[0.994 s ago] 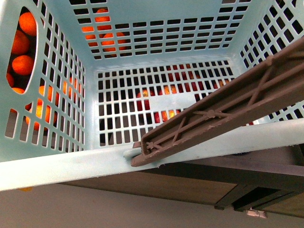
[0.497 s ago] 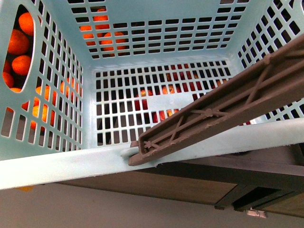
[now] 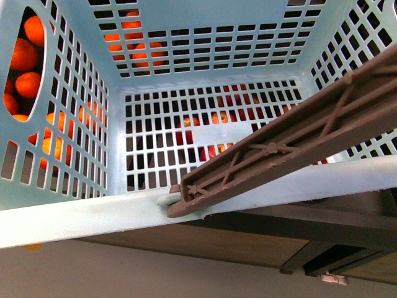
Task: Pick mango and avocado into basket
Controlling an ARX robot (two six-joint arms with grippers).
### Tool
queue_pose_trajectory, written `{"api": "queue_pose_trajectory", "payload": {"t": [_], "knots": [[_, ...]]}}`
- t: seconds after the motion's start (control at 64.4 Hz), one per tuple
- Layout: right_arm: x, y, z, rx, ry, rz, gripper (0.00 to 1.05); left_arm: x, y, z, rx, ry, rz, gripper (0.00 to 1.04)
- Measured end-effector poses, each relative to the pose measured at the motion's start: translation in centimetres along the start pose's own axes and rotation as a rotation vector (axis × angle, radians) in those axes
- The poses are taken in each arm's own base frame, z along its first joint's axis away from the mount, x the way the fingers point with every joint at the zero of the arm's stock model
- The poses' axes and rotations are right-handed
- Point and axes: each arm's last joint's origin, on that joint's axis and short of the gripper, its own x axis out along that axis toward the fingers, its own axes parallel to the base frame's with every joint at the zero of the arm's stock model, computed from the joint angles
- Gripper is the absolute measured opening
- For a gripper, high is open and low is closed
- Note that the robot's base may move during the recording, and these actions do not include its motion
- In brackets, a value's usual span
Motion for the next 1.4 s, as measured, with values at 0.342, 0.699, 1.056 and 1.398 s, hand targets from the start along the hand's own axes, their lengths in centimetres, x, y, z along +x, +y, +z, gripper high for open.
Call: {"api": "queue_pose_trajectory", "payload": {"t": [0.342,0.699,1.056,1.398], "knots": [[-4.7,13.2,4.8,0.055,-0.124,0.136,0.63,0.0,0.0,0.0,0.0,0.0,0.0,0.14],[-6.5,23.1,6.6,0.053,-0.161,0.261,0.63,0.0,0.0,0.0,0.0,0.0,0.0,0.14],[-6.1,29.3,4.6,0.025,-0.083,0.337,0.63,0.0,0.0,0.0,0.0,0.0,0.0,0.14],[-5.7,30.4,2.7,0.067,-0.029,0.241,0.96,0.0,0.0,0.0,0.0,0.0,0.0,0.14]]}}
